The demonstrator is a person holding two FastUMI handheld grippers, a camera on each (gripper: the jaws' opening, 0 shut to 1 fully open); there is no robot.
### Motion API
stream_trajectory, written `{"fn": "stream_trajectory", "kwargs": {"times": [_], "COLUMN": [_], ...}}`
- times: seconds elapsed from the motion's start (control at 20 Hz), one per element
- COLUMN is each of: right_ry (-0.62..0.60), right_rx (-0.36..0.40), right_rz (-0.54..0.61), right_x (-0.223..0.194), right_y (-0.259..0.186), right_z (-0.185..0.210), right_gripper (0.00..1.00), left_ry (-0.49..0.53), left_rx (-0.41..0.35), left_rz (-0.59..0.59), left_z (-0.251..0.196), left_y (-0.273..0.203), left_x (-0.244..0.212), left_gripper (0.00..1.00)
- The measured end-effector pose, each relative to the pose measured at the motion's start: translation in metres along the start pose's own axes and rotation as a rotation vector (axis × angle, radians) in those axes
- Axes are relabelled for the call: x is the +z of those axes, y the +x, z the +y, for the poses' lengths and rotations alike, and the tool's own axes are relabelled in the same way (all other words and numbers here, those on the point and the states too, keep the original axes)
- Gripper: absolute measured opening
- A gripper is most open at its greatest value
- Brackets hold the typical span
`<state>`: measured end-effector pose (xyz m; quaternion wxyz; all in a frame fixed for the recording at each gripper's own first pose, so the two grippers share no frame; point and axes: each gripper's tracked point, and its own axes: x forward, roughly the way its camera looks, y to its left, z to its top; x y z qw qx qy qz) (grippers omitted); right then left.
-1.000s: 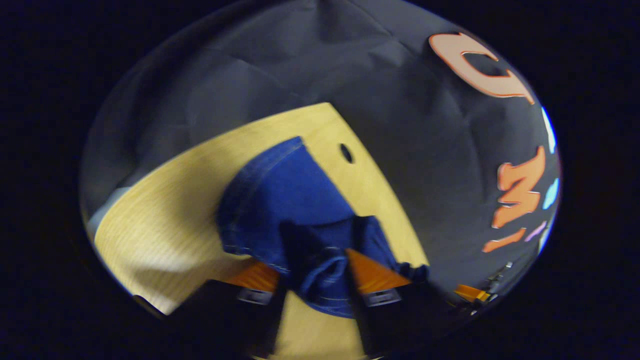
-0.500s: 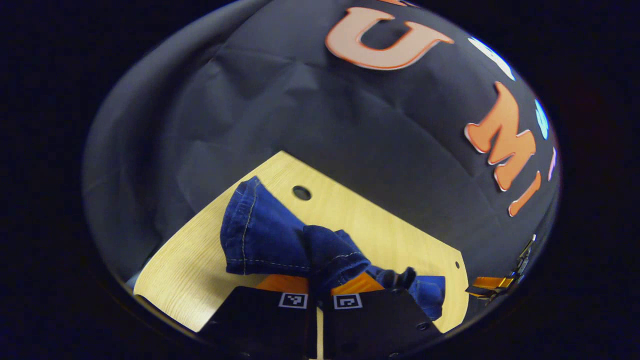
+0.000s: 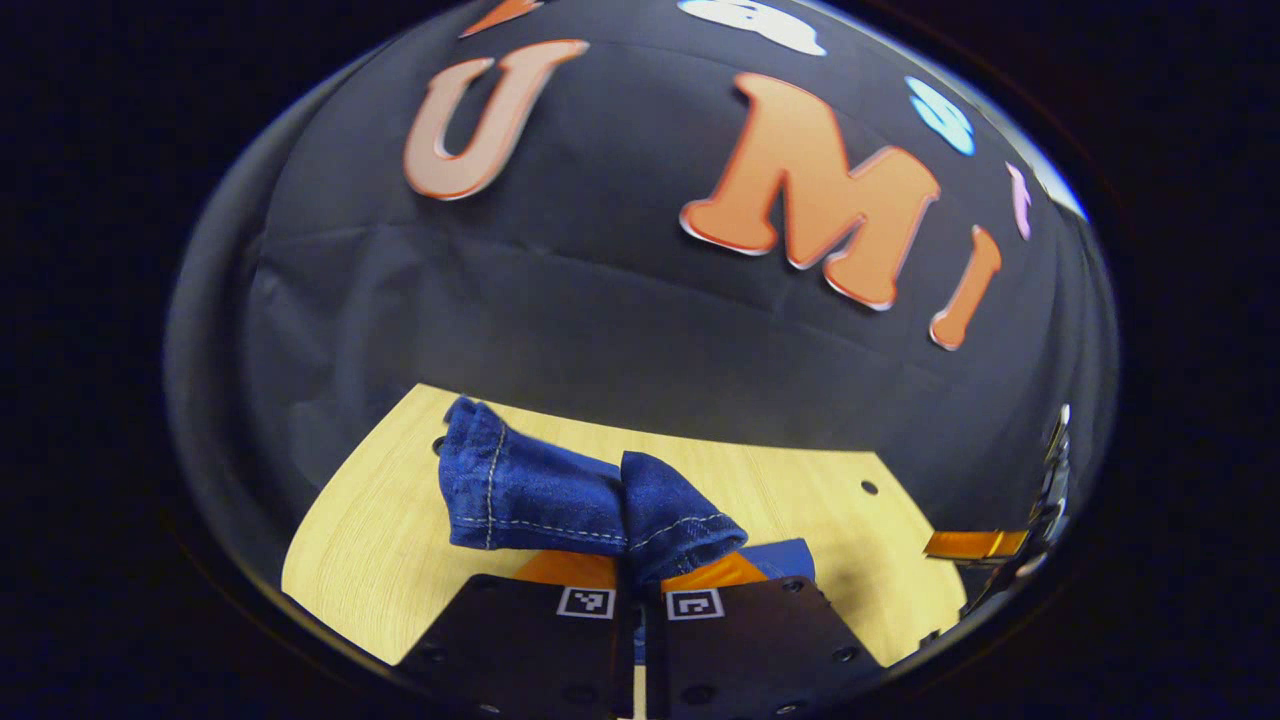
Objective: Grasp the waist and the cuffs of the jeans and fold them to make the two legs overlap; first hold the waist and fold one-third of the jeans toward the cuffs, then hold the cuffs and fold the remaining one-third in the same direction to finish folding.
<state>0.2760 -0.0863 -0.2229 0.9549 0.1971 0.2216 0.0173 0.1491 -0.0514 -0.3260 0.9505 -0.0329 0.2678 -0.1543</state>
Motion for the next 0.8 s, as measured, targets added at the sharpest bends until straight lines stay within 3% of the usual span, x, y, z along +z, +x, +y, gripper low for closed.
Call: {"fn": "stream_trajectory", "kwargs": {"times": [0.15, 0.3, 0.35, 0.45, 0.55, 0.6, 0.7, 0.8], "right_ry": [0.005, 0.025, 0.030, -0.015, 0.003, 0.011, 0.027, 0.040], "right_rx": [-0.030, -0.038, -0.041, -0.142, -0.141, -0.144, -0.151, -0.150], "right_rz": [-0.014, -0.010, -0.009, 0.006, 0.015, 0.020, 0.016, 0.007], "right_x": [0.005, 0.005, 0.006, 0.001, 0.004, 0.003, 0.005, 0.009], "right_y": [-0.020, -0.030, -0.032, -0.033, -0.042, -0.043, -0.044, -0.047], "right_z": [-0.039, -0.062, -0.069, -0.109, -0.124, -0.131, -0.141, -0.146], "right_gripper": [0.98, 0.98, 0.98, 0.94, 0.98, 0.98, 0.98, 0.98], "left_ry": [0.291, 0.745, 0.909, 0.976, 0.997, 0.981, 0.960, 0.932], "left_rx": [0.050, 0.107, 0.096, 0.060, 0.075, 0.041, -0.048, -0.049], "left_rz": [0.044, 0.084, 0.094, 0.193, 0.257, 0.277, 0.359, 0.351], "left_z": [-0.072, -0.134, -0.157, -0.187, -0.193, -0.196, -0.220, -0.229], "left_y": [0.021, 0.041, 0.042, 0.046, 0.058, 0.061, 0.060, 0.062], "left_x": [-0.033, -0.080, -0.099, -0.147, -0.176, -0.182, -0.212, -0.211], "left_gripper": [0.04, 0.05, 0.05, 0.05, 0.05, 0.06, 0.53, 1.00]}}
